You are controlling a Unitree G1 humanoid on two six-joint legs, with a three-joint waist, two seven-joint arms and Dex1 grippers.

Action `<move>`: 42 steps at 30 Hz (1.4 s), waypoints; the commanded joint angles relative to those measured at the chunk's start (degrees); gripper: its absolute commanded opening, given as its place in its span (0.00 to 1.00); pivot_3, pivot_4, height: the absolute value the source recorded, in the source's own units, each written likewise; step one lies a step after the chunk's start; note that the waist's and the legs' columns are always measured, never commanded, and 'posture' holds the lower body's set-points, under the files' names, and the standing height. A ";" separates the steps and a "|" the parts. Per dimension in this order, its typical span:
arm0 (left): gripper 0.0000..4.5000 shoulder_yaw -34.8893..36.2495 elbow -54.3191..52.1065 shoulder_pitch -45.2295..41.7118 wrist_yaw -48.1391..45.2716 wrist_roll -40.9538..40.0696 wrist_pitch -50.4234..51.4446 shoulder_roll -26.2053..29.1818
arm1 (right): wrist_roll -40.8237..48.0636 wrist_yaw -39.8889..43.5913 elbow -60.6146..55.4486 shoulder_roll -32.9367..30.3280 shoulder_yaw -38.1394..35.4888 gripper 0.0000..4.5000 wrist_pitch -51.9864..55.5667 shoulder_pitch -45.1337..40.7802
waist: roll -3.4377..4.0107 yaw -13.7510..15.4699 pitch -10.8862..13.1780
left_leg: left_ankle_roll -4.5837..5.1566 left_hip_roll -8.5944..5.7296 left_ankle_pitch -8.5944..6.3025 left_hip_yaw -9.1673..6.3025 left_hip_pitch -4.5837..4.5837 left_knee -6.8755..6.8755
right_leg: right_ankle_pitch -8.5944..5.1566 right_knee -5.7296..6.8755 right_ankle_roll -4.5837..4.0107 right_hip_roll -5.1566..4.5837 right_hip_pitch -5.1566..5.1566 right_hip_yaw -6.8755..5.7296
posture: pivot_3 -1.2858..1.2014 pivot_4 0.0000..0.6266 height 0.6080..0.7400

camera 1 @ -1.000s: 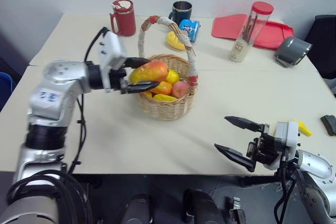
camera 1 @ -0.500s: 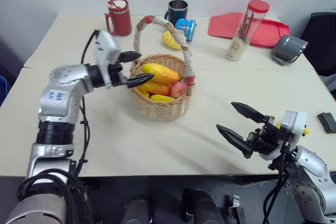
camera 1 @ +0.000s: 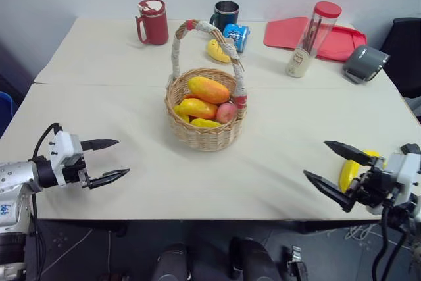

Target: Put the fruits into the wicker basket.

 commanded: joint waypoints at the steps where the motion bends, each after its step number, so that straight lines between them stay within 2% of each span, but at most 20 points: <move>1: 0.99 -0.21 -7.75 4.75 1.16 -3.48 2.50 -2.19 | 0.78 -1.46 0.30 1.01 -13.61 1.00 -1.64 7.67 | 0.16 0.27 -0.04 | -0.05 0.03 -0.04 -0.01 -0.02 0.00 | -0.01 -0.02 -0.02 -0.06 0.01 0.10 | 0.52 0.24 1.00; 4: 0.99 -1.68 -9.47 6.30 2.21 -3.64 3.61 -4.01 | 0.47 -2.68 3.52 4.51 -22.68 1.00 -3.98 14.17 | 0.20 0.14 -0.08 | -0.09 0.07 -0.12 -0.04 0.02 -0.10 | -0.04 -0.12 -0.07 -0.19 0.06 0.13 | 0.52 0.24 1.00; 7: 0.99 -3.02 -10.29 4.25 2.89 -4.05 5.30 -4.56 | -2.04 0.32 10.12 7.46 -26.59 1.00 -9.19 19.91 | 0.19 0.01 -0.08 | 0.09 0.20 -0.28 -0.02 0.11 -0.10 | -0.05 -0.12 -0.09 0.10 0.12 0.07 | 0.52 0.24 1.00; 11: 0.99 -4.82 -10.17 1.06 1.94 -4.05 6.26 -4.42 | -4.33 1.92 18.38 9.91 -27.82 1.00 -15.06 23.59 | 0.40 -0.26 -0.21 | -0.15 0.30 -0.43 0.06 0.38 -0.11 | -0.06 -0.10 -0.19 0.11 0.29 0.08 | 0.52 0.24 1.00; 15: 0.99 -6.19 -10.67 -1.86 1.44 -4.31 6.85 -4.63 | -4.73 1.13 19.02 10.44 -26.13 1.00 -15.87 24.54 | 0.90 -1.17 -0.50 | -0.24 0.38 -0.53 0.24 0.68 -0.27 | -0.14 -0.09 -0.31 0.12 0.38 0.20 | 0.52 0.24 1.00; 19: 0.99 -7.13 -12.60 -3.08 2.05 -5.13 6.87 -5.71 | -0.71 -1.66 10.08 8.48 -22.17 1.00 -6.04 24.75 | 1.00 -2.10 -0.56 | -0.15 0.45 -0.44 0.28 0.76 -0.33 | -0.20 -0.01 -0.42 0.16 0.37 0.45 | 0.52 0.24 1.00; 23: 0.99 -9.08 -17.03 -2.82 2.62 -6.12 8.00 -6.86 | 7.69 -15.13 -3.33 0.40 -17.99 1.00 19.22 24.66 | 1.05 -2.18 -0.59 | -0.16 0.46 -0.44 0.30 0.79 -0.32 | -0.21 0.05 -0.44 0.14 0.34 0.68 | 0.52 0.24 1.00; 25: 0.99 -9.98 -18.90 -2.57 3.07 -6.42 8.82 -7.24 | 9.92 -22.06 -6.47 -3.98 -16.26 1.00 29.28 22.52 | 1.03 -1.77 -0.59 | -0.15 0.46 -0.44 0.28 0.77 -0.32 | -0.22 0.05 -0.46 0.12 0.32 0.71 | 0.52 0.24 1.00; 27: 0.99 -10.54 -20.28 -2.49 3.80 -6.41 9.31 -7.71 | 12.45 -29.38 -7.47 -6.46 -14.49 1.00 36.07 16.63 | 0.99 -1.52 -0.59 | -0.15 0.47 -0.44 0.25 0.72 -0.32 | -0.24 0.00 -0.49 0.14 0.28 0.68 | 0.52 0.24 1.00; 33: 0.99 -10.69 -22.47 -1.24 5.00 -6.19 9.58 -7.77 | 11.38 -46.40 -3.23 -7.97 -7.00 1.00 51.97 -2.41 | 0.99 -1.35 -0.58 | -0.10 0.40 -0.41 0.17 0.48 -0.26 | -0.24 -0.04 -0.49 0.18 0.18 0.55 | 0.52 0.24 1.00; 37: 0.99 -8.88 -22.71 -0.35 4.48 -7.48 10.38 -6.45 | 9.03 -49.76 1.71 -8.53 -1.52 1.00 59.26 -11.20 | 0.99 -1.55 -0.58 | -0.04 0.36 -0.37 0.15 0.26 -0.18 | -0.22 -0.04 -0.45 0.24 0.05 0.45 | 0.52 0.24 1.00; 40: 1.00 -8.54 -23.13 -0.60 4.47 -7.94 10.58 -5.71 | 7.33 -49.34 5.00 -8.45 1.69 0.86 61.78 -15.97 | 0.99 -1.52 -0.59 | -0.02 0.29 -0.27 0.10 -0.05 -0.13 | -0.20 0.05 -0.42 0.36 -0.19 0.34 | 0.52 0.24 1.00; 42: 1.00 -8.29 -23.67 -0.84 4.75 -8.35 10.93 -5.36 | 5.82 -47.45 6.72 -8.46 3.54 0.71 60.85 -18.65 | 0.94 -1.55 -0.60 | 0.02 0.26 -0.24 0.15 -0.06 -0.12 | -0.16 0.08 -0.35 0.39 -0.23 0.17 | 0.52 0.24 1.00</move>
